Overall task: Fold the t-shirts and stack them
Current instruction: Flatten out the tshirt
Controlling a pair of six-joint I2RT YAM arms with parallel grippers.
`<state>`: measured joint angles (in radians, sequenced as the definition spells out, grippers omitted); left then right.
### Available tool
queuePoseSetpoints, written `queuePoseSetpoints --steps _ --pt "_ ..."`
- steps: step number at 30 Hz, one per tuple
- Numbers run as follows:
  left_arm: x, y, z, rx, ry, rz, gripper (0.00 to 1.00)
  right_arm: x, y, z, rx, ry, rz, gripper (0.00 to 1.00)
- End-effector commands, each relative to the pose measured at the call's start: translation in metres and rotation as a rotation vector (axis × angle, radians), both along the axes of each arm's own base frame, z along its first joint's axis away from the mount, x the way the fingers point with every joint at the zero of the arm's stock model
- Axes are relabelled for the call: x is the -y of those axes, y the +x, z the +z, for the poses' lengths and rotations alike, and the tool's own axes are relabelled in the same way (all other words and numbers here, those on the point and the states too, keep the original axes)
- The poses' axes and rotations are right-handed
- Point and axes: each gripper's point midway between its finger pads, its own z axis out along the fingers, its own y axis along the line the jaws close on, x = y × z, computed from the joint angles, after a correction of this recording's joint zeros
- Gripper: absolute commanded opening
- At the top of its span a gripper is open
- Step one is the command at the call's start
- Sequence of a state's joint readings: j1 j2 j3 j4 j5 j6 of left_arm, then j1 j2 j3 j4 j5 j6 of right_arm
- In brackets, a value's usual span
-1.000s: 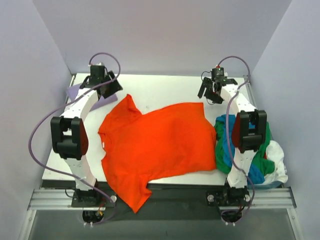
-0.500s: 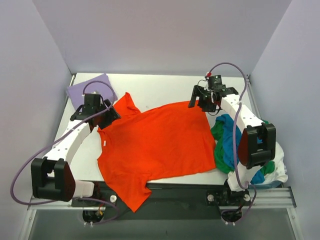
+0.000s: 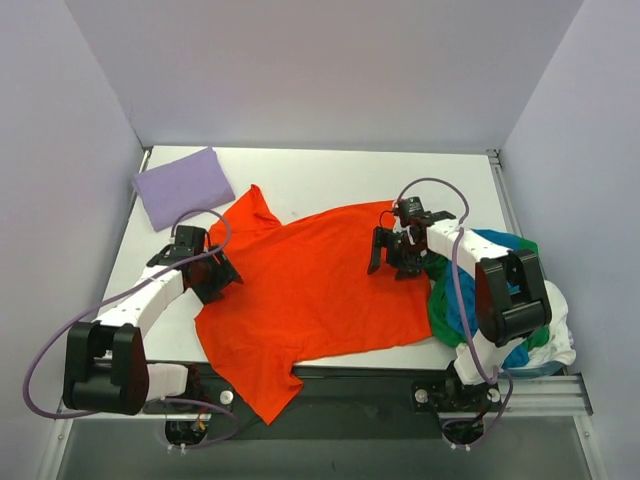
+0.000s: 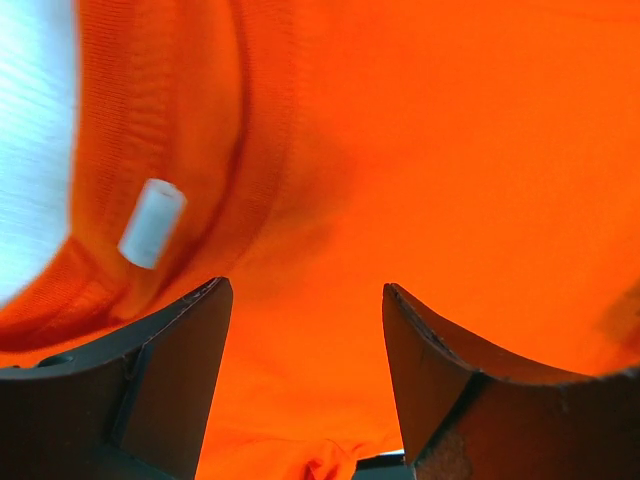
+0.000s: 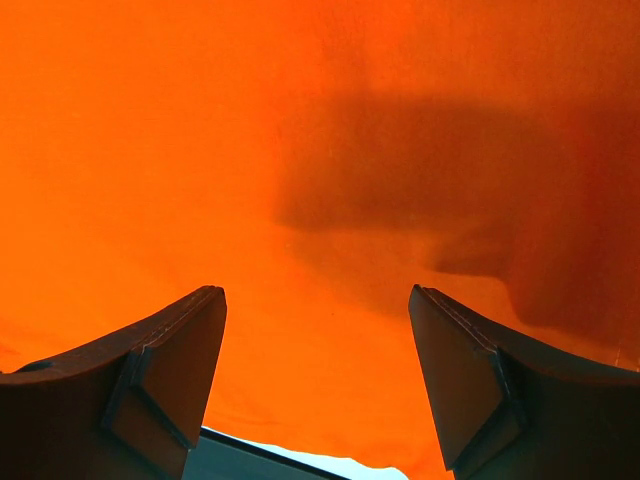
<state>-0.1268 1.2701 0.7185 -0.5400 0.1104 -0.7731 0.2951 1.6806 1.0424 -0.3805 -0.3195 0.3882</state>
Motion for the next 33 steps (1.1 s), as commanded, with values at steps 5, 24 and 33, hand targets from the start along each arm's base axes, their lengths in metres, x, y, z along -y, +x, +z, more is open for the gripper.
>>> queuePoseSetpoints --steps 5,24,33 --pt "-0.016 0.012 -0.023 -0.025 -0.013 0.022 0.72 0.005 -0.009 -0.016 -0.058 -0.028 -0.007 0.75" --pt "-0.044 0.079 -0.045 -0.056 0.043 -0.012 0.72 -0.011 0.031 -0.028 -0.154 -0.038 0.02 0.74" --pt "-0.06 0.148 -0.025 -0.007 0.134 -0.048 0.72 -0.027 0.075 -0.014 -0.141 -0.019 0.053 0.74"
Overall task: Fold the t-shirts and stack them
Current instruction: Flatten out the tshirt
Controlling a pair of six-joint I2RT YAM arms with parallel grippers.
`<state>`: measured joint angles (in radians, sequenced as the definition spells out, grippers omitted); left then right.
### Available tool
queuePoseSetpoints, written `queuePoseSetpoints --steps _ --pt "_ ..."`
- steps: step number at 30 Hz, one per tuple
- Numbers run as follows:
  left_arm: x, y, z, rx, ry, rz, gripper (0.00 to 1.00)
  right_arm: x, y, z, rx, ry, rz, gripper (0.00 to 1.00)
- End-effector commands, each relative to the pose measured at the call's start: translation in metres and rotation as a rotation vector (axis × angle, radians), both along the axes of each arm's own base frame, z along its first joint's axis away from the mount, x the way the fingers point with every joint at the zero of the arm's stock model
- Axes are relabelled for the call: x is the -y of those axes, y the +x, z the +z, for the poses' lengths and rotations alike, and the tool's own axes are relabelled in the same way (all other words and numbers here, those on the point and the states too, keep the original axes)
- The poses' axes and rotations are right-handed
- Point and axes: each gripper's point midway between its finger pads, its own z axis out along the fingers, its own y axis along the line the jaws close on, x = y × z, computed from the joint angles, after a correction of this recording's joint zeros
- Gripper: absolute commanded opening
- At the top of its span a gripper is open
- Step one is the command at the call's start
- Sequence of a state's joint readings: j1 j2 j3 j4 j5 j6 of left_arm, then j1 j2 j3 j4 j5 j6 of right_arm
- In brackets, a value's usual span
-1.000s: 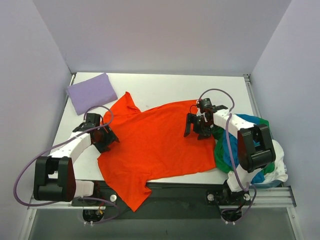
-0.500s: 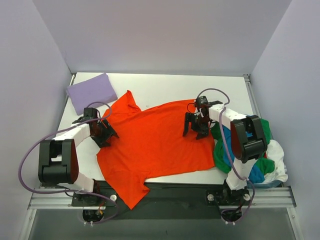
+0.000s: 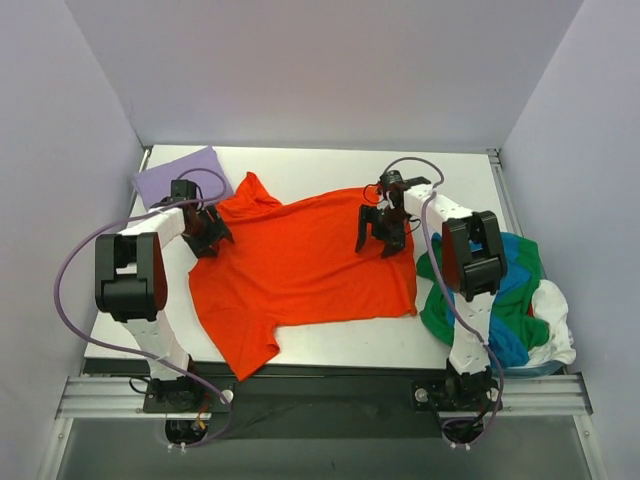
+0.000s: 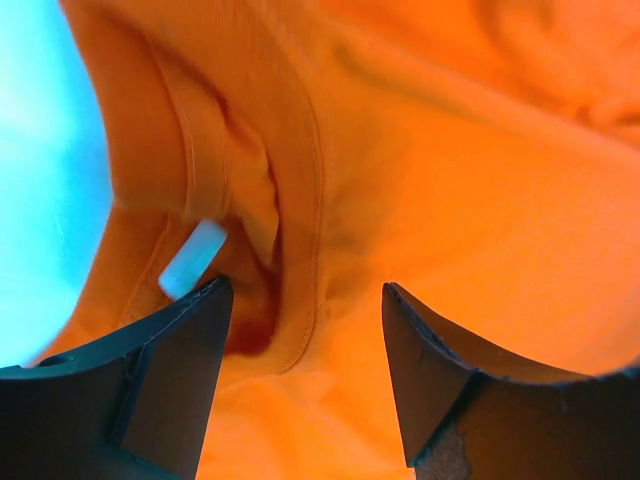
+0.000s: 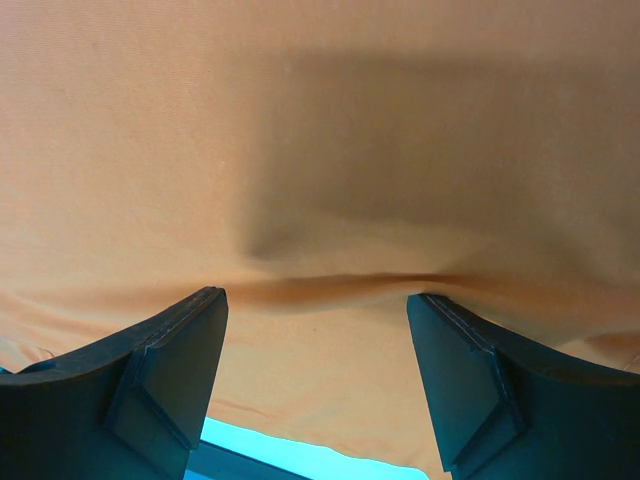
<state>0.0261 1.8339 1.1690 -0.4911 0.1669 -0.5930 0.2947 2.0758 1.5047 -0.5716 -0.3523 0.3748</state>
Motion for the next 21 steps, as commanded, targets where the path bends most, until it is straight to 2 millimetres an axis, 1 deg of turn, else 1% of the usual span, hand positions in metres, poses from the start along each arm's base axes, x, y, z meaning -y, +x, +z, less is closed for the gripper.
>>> queuePoseSetpoints --steps 1,2,3,6,7,9,10,11,12,13,14,16,17,18,19,20,21 --pt "-0.02 0.026 0.006 0.032 0.112 -0.021 0.72 -0.002 0.007 0.003 -0.017 -0.008 0.036 0.74" --pt "-0.021 0.029 0.008 0.035 0.12 -0.022 0.72 -0.003 0.008 0.003 -0.025 -0.009 0.036 0.74" --pt "-0.022 0.031 0.01 0.042 0.124 -0.023 0.72 -0.004 0.014 0.007 -0.01 -0.002 0.037 0.74" --pt "-0.018 0.04 0.027 0.082 0.128 -0.032 0.72 -0.007 0.018 0.015 -0.002 0.017 0.044 0.74" --pt "-0.016 0.042 0.032 0.098 0.13 -0.038 0.72 -0.01 0.02 0.02 0.007 0.028 0.049 0.74" --pt "-0.015 0.046 0.05 0.142 0.133 -0.036 0.72 -0.012 0.024 0.032 0.036 0.043 0.054 0.74" --pt "-0.002 0.045 0.063 0.171 0.13 -0.061 0.72 -0.014 0.027 0.039 0.053 0.051 0.055 0.74" --pt "0.002 0.044 0.07 0.185 0.132 -0.063 0.72 -0.015 0.028 0.048 0.074 0.058 0.057 0.74" --pt "0.005 0.043 0.077 0.199 0.131 -0.066 0.72 -0.015 0.029 0.053 0.087 0.06 0.059 0.74" --pt "0.007 0.041 0.083 0.208 0.131 -0.068 0.72 -0.015 0.03 0.059 0.1 0.063 0.059 0.74" --pt "0.008 0.037 0.093 0.228 0.138 -0.064 0.72 -0.014 0.029 0.067 0.117 0.065 0.058 0.74" --pt "0.015 0.028 0.099 0.237 0.136 -0.069 0.72 -0.014 0.026 0.074 0.13 0.068 0.061 0.74" --pt "0.017 0.023 0.108 0.256 0.131 -0.064 0.72 -0.012 0.02 0.077 0.131 0.068 0.061 0.74" --pt "0.018 0.012 0.1 0.229 0.125 -0.058 0.72 -0.01 0.016 0.076 0.127 0.066 0.066 0.74" --pt "0.021 0.004 0.104 0.238 0.118 -0.061 0.72 -0.009 0.01 0.077 0.122 0.064 0.07 0.74" --pt "0.023 -0.004 0.099 0.224 0.11 -0.063 0.72 -0.008 0.007 0.081 0.132 0.063 0.072 0.74" --pt "0.025 -0.016 0.088 0.188 0.1 -0.052 0.72 -0.003 -0.005 0.071 0.103 0.041 0.082 0.74"
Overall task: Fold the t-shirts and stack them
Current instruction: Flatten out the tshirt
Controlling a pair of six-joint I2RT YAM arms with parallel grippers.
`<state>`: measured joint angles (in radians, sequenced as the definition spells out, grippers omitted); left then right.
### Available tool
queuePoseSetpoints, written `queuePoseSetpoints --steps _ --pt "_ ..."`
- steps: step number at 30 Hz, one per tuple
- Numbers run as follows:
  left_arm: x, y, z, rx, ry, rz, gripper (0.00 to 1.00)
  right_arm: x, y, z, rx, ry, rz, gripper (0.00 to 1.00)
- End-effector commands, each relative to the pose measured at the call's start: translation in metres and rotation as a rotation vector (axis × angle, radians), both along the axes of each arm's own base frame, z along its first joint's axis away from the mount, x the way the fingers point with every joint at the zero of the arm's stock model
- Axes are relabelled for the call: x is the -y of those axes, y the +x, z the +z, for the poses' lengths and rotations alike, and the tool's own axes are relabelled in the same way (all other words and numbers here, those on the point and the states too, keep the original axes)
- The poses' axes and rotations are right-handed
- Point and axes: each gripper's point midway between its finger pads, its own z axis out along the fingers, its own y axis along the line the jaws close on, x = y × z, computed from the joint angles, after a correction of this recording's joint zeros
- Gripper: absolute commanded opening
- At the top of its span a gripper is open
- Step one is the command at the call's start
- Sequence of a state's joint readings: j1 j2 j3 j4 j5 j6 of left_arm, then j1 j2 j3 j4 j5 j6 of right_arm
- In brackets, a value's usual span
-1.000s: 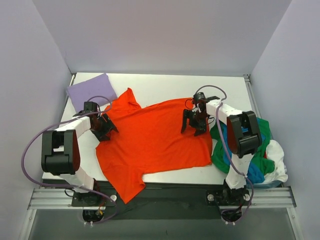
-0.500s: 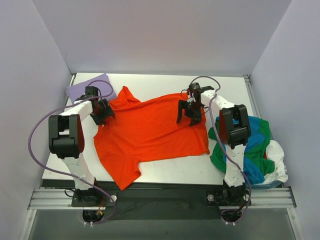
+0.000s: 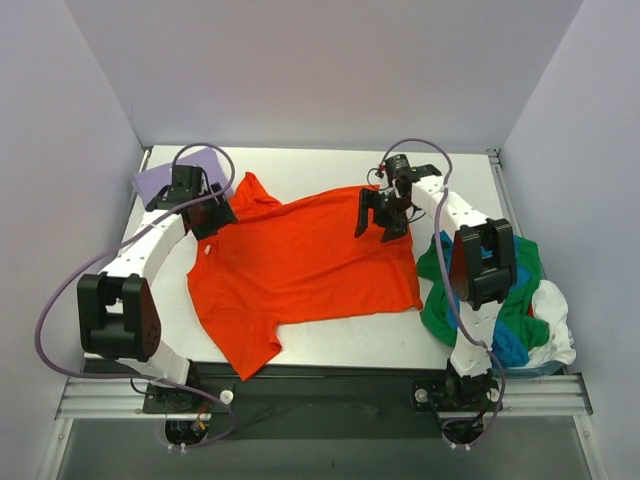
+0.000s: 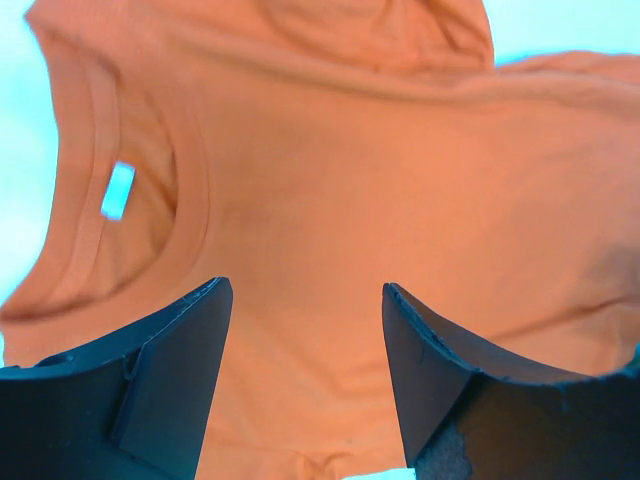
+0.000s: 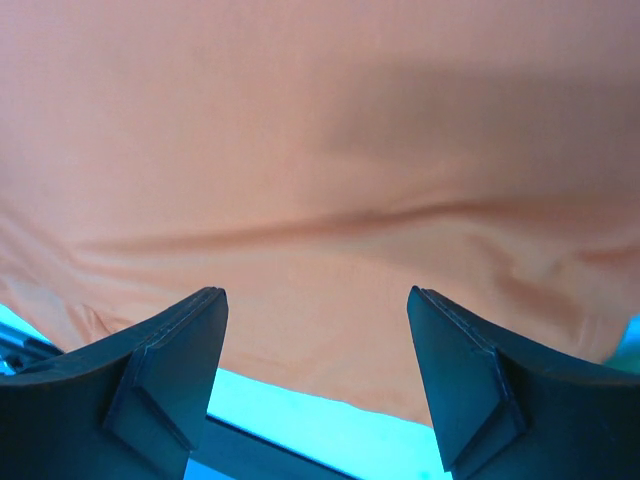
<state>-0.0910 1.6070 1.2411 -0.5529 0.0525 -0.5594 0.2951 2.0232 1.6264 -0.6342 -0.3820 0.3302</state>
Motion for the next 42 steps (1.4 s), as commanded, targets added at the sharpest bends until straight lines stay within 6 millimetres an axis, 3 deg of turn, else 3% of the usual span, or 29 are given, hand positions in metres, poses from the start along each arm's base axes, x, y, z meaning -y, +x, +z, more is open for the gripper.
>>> queuePoseSetpoints --steps 1,3,4,6,13,23,30,42 --pt "0.002 -0.038 -0.009 -0.061 -0.018 0.037 0.72 0.009 -0.033 0.021 0.001 -0.019 0.037 0.74" --pt "0.007 -0.058 -0.022 -0.096 -0.034 0.046 0.72 0.015 -0.05 0.008 -0.034 -0.045 0.047 0.74" --pt "0.01 -0.064 -0.017 -0.072 -0.043 0.042 0.72 0.017 -0.056 0.007 -0.03 -0.047 0.05 0.74" --pt "0.012 -0.076 -0.024 -0.083 -0.063 0.058 0.72 0.023 -0.073 -0.007 -0.068 -0.057 0.047 0.74" --pt "-0.002 -0.129 -0.068 -0.224 -0.012 0.088 0.72 0.03 -0.099 -0.03 -0.103 -0.069 0.023 0.74" --pt "-0.031 -0.141 -0.113 -0.354 0.039 0.115 0.72 0.033 -0.097 -0.063 -0.174 -0.115 0.008 0.73" --pt "-0.048 -0.117 -0.127 -0.38 0.03 0.125 0.72 0.028 -0.085 -0.074 -0.22 -0.126 0.0 0.73" --pt "-0.064 -0.033 -0.132 -0.384 0.069 0.09 0.72 0.008 -0.04 -0.064 -0.219 -0.113 -0.002 0.73"
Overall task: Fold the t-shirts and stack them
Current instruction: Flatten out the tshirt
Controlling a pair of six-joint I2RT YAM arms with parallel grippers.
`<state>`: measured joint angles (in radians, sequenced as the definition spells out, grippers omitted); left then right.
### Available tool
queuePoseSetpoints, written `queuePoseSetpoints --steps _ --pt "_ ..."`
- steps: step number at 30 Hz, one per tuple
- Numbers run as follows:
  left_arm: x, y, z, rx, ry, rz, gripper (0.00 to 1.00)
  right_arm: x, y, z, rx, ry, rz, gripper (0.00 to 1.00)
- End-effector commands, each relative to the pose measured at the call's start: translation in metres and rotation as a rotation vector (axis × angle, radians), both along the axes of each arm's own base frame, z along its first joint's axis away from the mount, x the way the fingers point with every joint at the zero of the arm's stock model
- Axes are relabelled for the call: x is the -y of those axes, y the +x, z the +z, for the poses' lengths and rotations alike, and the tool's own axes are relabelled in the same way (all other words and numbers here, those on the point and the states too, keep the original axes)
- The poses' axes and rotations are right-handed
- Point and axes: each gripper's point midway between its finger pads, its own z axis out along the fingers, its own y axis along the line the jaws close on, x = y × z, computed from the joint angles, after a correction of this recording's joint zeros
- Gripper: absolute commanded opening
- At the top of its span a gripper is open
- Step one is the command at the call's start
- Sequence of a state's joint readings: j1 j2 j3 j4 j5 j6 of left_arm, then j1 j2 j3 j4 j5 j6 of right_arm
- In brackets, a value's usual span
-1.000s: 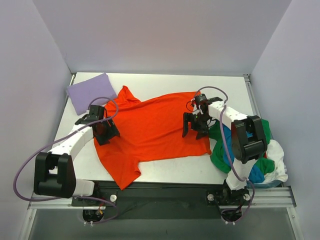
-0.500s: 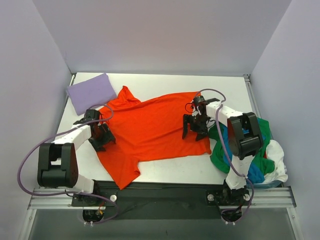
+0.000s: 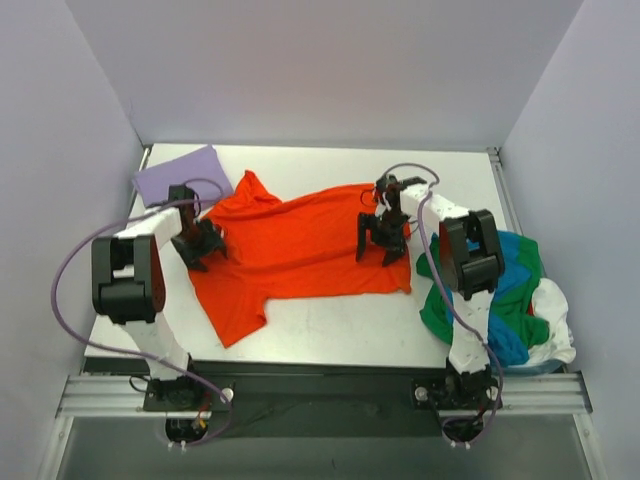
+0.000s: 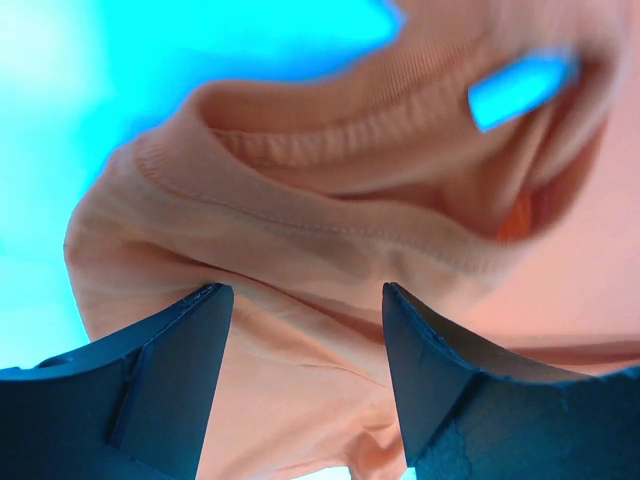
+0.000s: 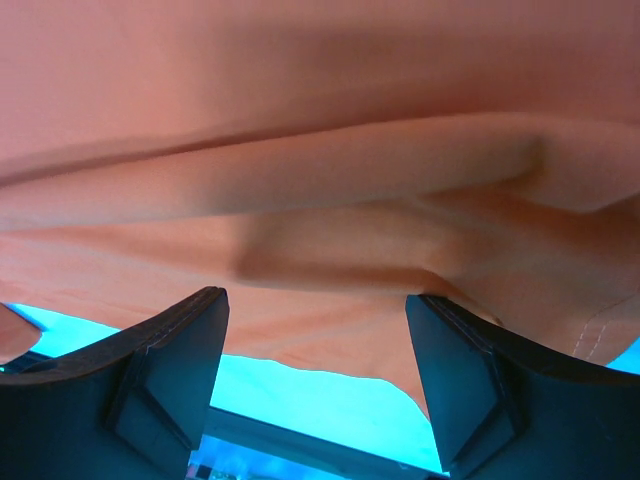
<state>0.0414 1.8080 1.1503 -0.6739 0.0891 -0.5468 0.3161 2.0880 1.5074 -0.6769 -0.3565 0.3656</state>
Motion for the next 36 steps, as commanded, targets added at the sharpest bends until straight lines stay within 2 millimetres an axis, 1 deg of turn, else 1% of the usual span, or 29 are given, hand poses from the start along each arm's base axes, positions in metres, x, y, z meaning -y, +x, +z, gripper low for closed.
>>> queuePoseSetpoints --steps 1,2,3,5,6,9,10,12,13,15,16,18,19,20,21,22,23,24,26,27,28,29,30,31,33,34,36 --pt "-0.02 0.034 -0.023 0.029 0.088 -0.034 0.72 -0.004 0.014 -0.009 -0.001 -0.023 0.018 0.73" --pt "-0.021 0.039 -0.023 0.03 0.09 -0.041 0.72 -0.007 0.024 -0.002 0.02 -0.012 0.016 0.73" --pt "-0.022 0.049 -0.016 0.047 0.096 -0.044 0.72 -0.009 0.027 -0.002 0.023 -0.01 0.017 0.73" --pt "-0.024 0.055 -0.018 0.041 0.103 -0.053 0.72 -0.011 0.03 -0.002 0.011 -0.009 0.016 0.73" --pt "-0.025 0.064 -0.012 0.064 0.106 -0.055 0.72 -0.015 0.038 0.002 0.029 0.0 0.018 0.73" --pt "-0.024 0.074 -0.004 0.093 0.11 -0.064 0.72 -0.018 0.042 0.004 0.029 0.005 0.02 0.73" --pt "-0.023 0.079 0.005 0.121 0.111 -0.065 0.72 -0.02 0.045 0.007 0.034 0.011 0.02 0.73" --pt "-0.02 0.083 0.017 0.147 0.112 -0.068 0.72 -0.022 0.046 0.011 0.036 0.019 0.022 0.73" --pt "-0.019 0.087 0.032 0.185 0.115 -0.069 0.72 -0.025 0.049 0.017 0.05 0.03 0.026 0.73" --pt "-0.015 0.091 0.051 0.227 0.115 -0.07 0.72 -0.027 0.05 0.024 0.063 0.042 0.029 0.73" --pt "-0.016 0.092 0.07 0.273 0.136 -0.061 0.72 -0.029 0.053 0.031 0.081 0.053 0.029 0.73" --pt "-0.014 0.09 0.091 0.315 0.149 -0.052 0.72 -0.031 0.056 0.041 0.101 0.068 0.031 0.73" --pt "-0.019 0.088 0.114 0.366 0.181 -0.024 0.72 -0.033 0.058 0.049 0.12 0.08 0.033 0.73" --pt "-0.025 0.08 0.117 0.368 0.203 -0.004 0.72 -0.034 0.061 0.055 0.136 0.086 0.034 0.73" --pt "-0.012 0.071 0.135 0.403 0.222 -0.021 0.72 -0.034 0.061 0.062 0.149 0.09 0.033 0.73" --pt "-0.017 0.062 0.137 0.402 0.263 0.003 0.72 -0.034 0.063 0.066 0.16 0.094 0.032 0.73" --pt "-0.018 0.047 0.129 0.368 0.284 0.004 0.72 -0.035 0.062 0.071 0.17 0.097 0.032 0.73" --pt "-0.013 0.034 0.135 0.379 0.301 -0.002 0.72 -0.035 0.063 0.079 0.186 0.104 0.028 0.73" --pt "-0.017 0.009 0.126 0.334 0.34 0.019 0.72 -0.034 0.061 0.087 0.198 0.11 0.027 0.73" --pt "-0.016 -0.012 0.116 0.3 0.348 0.016 0.71 -0.034 0.059 0.089 0.202 0.111 0.026 0.73" --pt "-0.013 -0.023 0.11 0.28 0.353 0.026 0.68 -0.033 0.057 0.097 0.219 0.115 0.026 0.73" --pt "-0.011 -0.04 0.101 0.239 0.358 0.02 0.66 -0.033 0.055 0.1 0.223 0.117 0.027 0.73" --pt "-0.011 -0.059 0.092 0.211 0.366 0.021 0.66 -0.03 0.049 0.104 0.223 0.116 0.025 0.73" --pt "-0.006 -0.07 0.085 0.192 0.356 0.027 0.63 -0.028 0.046 0.105 0.224 0.113 0.023 0.73" --pt "-0.003 -0.097 0.073 0.15 0.346 0.04 0.6 -0.024 0.036 0.107 0.221 0.108 0.023 0.73" --pt "-0.002 -0.104 0.071 0.144 0.343 0.041 0.58 -0.022 0.032 0.105 0.214 0.104 0.022 0.73" --pt "0.003 -0.117 0.068 0.143 0.327 0.033 0.56 -0.018 0.02 0.103 0.208 0.1 0.023 0.73"
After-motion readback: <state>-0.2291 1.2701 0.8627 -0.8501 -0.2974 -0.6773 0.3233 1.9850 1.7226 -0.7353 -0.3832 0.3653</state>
